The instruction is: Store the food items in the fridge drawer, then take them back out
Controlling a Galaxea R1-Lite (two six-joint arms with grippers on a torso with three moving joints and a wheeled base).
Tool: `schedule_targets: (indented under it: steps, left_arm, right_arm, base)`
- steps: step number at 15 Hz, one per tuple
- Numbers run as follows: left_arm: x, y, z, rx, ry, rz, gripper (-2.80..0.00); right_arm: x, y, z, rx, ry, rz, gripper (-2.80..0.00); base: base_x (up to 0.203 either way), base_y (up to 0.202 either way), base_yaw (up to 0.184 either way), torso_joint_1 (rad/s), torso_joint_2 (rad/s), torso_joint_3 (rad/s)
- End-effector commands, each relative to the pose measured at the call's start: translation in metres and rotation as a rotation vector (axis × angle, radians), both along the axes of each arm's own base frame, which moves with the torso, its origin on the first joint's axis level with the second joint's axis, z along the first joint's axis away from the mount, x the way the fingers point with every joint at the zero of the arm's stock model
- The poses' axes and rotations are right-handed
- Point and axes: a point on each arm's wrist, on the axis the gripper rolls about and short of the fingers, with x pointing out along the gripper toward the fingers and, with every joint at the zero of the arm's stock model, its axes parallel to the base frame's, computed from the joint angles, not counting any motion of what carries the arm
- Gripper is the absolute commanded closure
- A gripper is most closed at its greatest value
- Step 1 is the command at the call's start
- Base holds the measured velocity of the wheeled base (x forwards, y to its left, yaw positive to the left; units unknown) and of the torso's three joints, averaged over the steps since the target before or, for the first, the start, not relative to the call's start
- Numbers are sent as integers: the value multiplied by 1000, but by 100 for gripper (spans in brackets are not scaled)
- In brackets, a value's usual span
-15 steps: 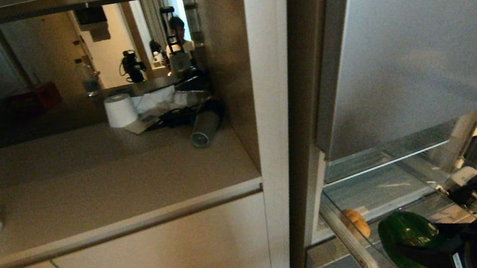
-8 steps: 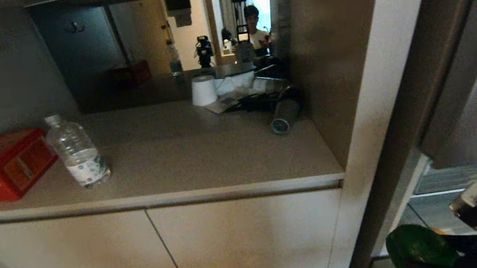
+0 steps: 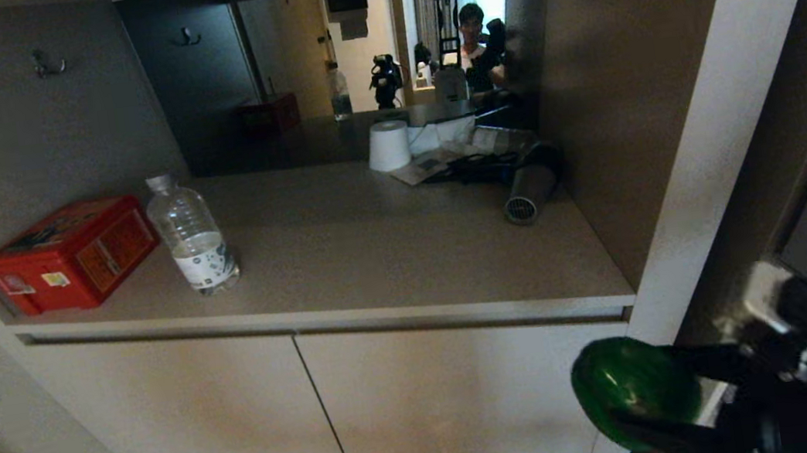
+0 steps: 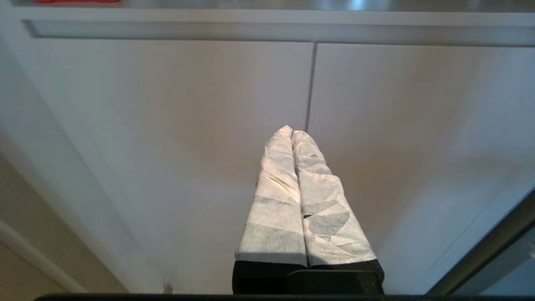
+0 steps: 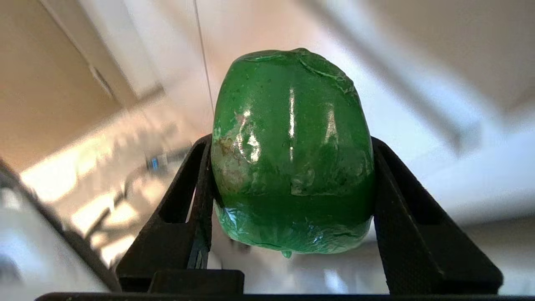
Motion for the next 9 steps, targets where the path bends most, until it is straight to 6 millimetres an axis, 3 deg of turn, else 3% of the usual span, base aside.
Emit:
schedule_targets:
  steps: [1,6,9]
  left_arm:
    - [1,0,-3,0,11,0,0]
    - [1,0,-3,-2,11,0,0]
    - [1,0,-3,-2,11,2,0]
  right_arm:
    - [26,27,-1,-19,14,1,0]
    - [105,96,-8,29,-75,-202,0]
    - [155,113,-8,84,-135,-310,0]
  base:
    - [0,0,0,0,0,0]
    - [0,0,0,0,0,0]
    - [0,0,0,0,0,0]
